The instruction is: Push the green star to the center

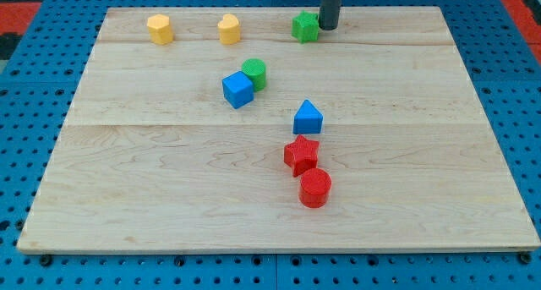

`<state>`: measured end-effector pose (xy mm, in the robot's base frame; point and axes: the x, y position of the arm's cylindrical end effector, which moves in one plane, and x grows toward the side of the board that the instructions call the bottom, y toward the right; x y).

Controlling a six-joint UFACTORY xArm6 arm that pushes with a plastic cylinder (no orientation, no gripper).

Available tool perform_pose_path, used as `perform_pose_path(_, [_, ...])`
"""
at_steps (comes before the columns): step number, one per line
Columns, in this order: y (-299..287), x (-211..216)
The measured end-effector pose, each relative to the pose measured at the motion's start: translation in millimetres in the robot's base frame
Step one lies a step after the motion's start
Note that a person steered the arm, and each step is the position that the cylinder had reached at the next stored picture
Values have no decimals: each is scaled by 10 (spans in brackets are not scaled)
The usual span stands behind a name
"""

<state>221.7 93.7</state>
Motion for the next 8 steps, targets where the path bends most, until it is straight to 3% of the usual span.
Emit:
perform_pose_path(1, [-477,-108])
perform_pose_path(2, [-1195,478])
perform_pose_path(3, [-1364,703])
perform_pose_path(4, [-1205,499])
perform_pose_path(5, [-615,363])
perform_pose_path(6, [-811,763])
perform_pose_path(8, [-347,309])
